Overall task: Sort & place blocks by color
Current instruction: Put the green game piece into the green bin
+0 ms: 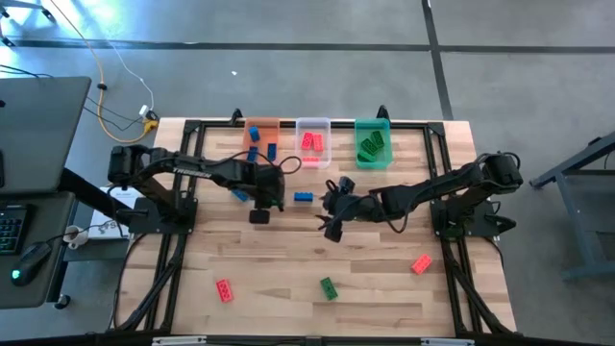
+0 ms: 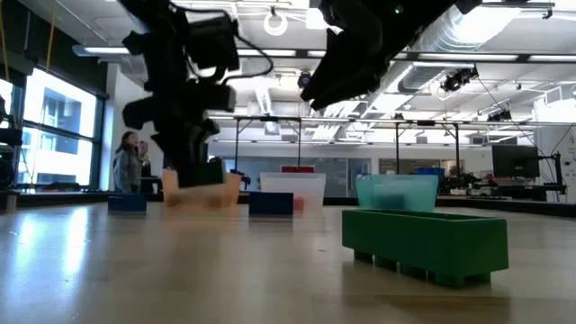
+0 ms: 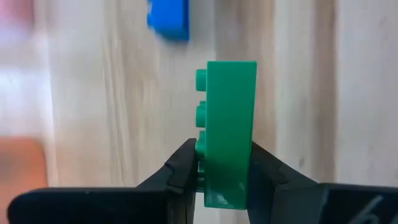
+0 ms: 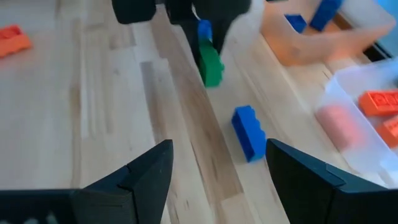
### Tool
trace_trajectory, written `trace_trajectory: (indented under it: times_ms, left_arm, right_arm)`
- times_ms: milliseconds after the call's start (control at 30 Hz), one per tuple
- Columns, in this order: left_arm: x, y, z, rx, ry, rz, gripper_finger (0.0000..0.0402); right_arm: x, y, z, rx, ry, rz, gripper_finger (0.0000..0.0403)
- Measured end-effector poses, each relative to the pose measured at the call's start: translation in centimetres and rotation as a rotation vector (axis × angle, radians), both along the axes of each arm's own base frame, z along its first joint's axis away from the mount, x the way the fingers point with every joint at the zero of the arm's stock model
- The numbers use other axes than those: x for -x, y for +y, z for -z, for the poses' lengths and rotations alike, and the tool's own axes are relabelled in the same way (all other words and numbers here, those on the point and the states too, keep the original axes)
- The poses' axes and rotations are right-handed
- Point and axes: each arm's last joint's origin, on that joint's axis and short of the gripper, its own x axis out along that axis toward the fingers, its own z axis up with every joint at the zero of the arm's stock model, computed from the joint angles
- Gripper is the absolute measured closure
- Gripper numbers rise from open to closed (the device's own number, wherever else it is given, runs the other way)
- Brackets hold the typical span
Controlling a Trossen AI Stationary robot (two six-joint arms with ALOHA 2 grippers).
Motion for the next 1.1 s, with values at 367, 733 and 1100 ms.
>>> trace_trajectory:
  times_ms: [367,733,1100]
  left_arm:
    - [-3.7,-2.7,-3.6,-0.047,-0.247,0.086,0.0334]
    - [-5.7,-4.3,-6.5,-0.082,-0.418,0.148,0.0333]
    - [-6.4,-4.4,-7.5,-0.105,-0.491,0.143,0.0332]
  right_arm:
    - [-0.6,0.3,-0.8,0.041,-0.076,-0.11,0.0157]
    - [-0.6,0.3,-0.8,0.038,-0.074,-0.127,0.0157]
    - [-0.8,0.3,-1.0,0.035,-0.107,-0.112,0.0245]
